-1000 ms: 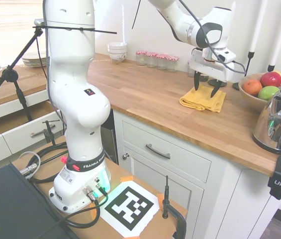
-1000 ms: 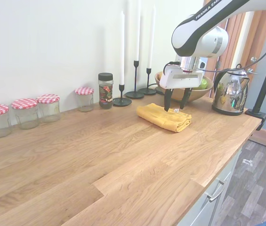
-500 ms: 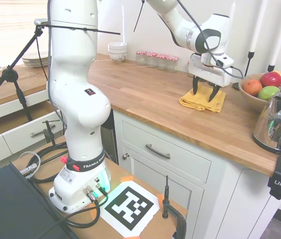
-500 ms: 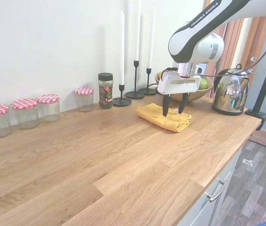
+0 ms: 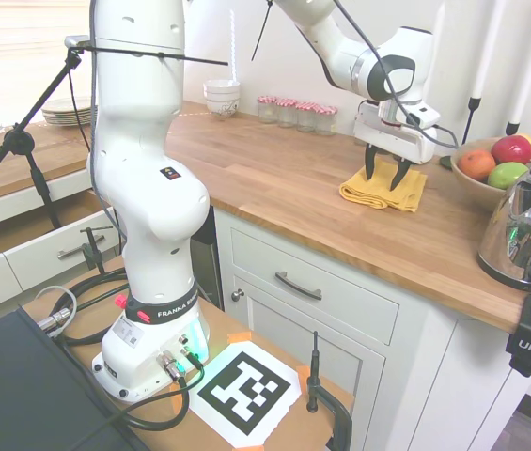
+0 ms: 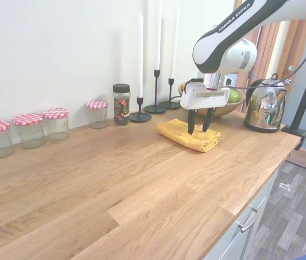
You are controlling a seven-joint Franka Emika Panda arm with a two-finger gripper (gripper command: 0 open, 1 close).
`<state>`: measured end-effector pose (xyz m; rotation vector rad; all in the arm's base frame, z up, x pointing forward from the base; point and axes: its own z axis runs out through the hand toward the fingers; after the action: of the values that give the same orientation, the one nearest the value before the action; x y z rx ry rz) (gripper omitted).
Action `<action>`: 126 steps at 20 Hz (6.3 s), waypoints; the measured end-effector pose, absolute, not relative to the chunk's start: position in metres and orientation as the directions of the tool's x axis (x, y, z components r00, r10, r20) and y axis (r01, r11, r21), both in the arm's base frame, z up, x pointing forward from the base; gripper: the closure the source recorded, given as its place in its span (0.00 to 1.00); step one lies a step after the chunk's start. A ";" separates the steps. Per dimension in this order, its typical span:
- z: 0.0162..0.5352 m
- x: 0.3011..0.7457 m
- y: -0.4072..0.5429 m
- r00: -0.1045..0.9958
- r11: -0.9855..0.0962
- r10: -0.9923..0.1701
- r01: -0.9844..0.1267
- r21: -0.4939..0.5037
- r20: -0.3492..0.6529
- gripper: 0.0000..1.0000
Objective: Wipe the counter
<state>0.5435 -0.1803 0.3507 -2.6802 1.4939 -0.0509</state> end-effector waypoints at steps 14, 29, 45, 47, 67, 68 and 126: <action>0.340 0.542 -0.177 0.524 -0.522 -0.852 -0.848 -0.088 0.005 1.00; 0.360 0.531 -0.190 0.515 -0.514 -0.857 -0.850 -0.117 0.027 1.00; 0.364 0.533 -0.187 0.534 -0.532 -0.846 -0.841 -0.104 0.008 0.00; 0.362 0.532 -0.186 0.534 -0.531 -0.846 -0.841 -0.103 0.006 0.00; 0.355 0.529 -0.186 0.532 -0.530 -0.846 -0.842 -0.097 0.000 0.00; 0.354 0.529 -0.186 0.532 -0.530 -0.846 -0.843 -0.095 -0.001 0.00; 0.328 0.567 -0.026 0.643 -0.640 -0.766 -0.762 -0.102 0.008 1.00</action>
<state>0.5666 -0.0260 0.3283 -2.7652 1.2893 -0.0769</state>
